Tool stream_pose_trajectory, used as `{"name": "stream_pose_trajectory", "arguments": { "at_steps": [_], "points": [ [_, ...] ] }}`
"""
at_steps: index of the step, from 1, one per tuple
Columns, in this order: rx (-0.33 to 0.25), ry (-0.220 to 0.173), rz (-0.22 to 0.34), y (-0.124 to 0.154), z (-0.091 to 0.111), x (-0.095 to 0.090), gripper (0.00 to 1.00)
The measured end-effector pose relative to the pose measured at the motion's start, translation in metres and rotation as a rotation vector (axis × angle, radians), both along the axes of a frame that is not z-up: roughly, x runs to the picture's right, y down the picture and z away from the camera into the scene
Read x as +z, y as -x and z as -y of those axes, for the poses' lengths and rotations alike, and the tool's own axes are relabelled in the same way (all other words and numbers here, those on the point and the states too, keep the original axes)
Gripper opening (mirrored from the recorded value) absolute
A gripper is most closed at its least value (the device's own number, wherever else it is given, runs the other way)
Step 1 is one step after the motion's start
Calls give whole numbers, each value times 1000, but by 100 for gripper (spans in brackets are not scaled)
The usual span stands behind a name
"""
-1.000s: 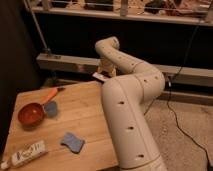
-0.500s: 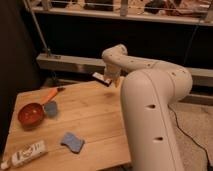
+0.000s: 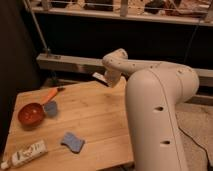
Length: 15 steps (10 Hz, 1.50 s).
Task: Push the eraser across the table
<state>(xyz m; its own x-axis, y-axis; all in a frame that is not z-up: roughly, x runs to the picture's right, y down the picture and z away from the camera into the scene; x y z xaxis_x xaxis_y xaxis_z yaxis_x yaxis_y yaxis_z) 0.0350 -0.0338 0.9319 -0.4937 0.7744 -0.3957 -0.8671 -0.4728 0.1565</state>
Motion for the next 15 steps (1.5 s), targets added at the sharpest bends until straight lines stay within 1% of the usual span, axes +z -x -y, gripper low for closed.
{"name": "stream_pose_trajectory", "arguments": {
  "at_steps": [3, 6, 8, 13, 15],
  "points": [
    [32, -20, 3, -4, 3, 15, 0],
    [62, -28, 5, -13, 3, 27, 0],
    [64, -31, 10, -17, 4, 35, 0],
    [48, -35, 25, -14, 13, 55, 0],
    [40, -29, 23, -15, 13, 61, 0]
  ]
}}
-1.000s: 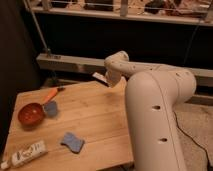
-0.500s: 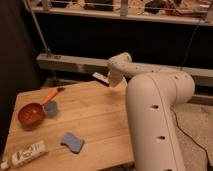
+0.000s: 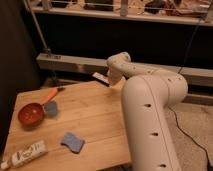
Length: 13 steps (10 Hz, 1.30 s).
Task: Push the eraser across the table
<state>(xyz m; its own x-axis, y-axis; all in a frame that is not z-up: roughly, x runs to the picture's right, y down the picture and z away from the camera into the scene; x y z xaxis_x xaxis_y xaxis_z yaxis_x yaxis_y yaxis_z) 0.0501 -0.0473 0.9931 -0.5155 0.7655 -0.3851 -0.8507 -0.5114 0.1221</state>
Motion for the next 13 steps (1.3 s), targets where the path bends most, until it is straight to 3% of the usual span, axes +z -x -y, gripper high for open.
{"name": "stream_pose_trajectory", "arguments": {
  "at_steps": [13],
  "points": [
    [-1, 13, 6, 5, -1, 34, 0]
  ]
}}
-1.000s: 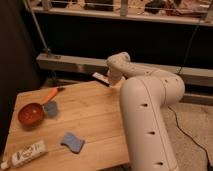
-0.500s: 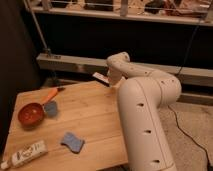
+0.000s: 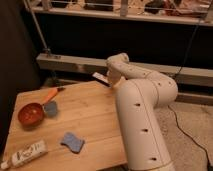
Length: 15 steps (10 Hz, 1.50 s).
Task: Push the eraser across the table
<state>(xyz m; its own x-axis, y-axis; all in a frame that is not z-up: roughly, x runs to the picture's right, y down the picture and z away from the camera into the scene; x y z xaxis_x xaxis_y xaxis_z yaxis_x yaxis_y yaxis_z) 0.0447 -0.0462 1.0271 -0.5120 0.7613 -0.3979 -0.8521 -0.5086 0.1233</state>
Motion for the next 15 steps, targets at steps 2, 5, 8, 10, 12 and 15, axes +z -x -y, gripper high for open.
{"name": "stream_pose_trajectory", "arguments": {
  "at_steps": [2, 5, 8, 10, 12, 15],
  "points": [
    [2, -1, 1, 2, 1, 7, 0],
    [-20, -22, -1, 14, 14, 14, 0],
    [-59, -71, 4, 31, 38, 20, 0],
    [-59, -98, 7, 32, 53, 15, 0],
    [-32, -91, 14, 20, 55, 4, 0],
    [51, -65, 53, -4, 47, -22, 0]
  ]
}}
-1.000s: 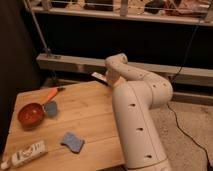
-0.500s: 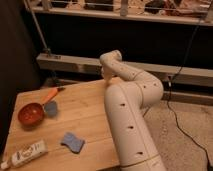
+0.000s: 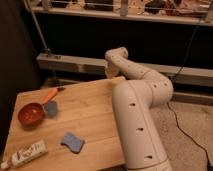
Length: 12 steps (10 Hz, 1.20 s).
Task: Push the eraser across the table
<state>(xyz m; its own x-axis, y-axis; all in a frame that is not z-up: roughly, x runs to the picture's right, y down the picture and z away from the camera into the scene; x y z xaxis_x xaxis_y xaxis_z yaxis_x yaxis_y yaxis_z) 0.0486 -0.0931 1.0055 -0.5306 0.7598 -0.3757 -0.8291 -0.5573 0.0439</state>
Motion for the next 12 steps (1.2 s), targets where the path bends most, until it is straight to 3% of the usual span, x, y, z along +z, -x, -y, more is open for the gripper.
{"name": "stream_pose_trajectory", "arguments": {
  "at_steps": [3, 12],
  "points": [
    [23, 35, 59, -16, -12, -24, 4],
    [19, 37, 65, -11, -13, -24, 4]
  ]
}}
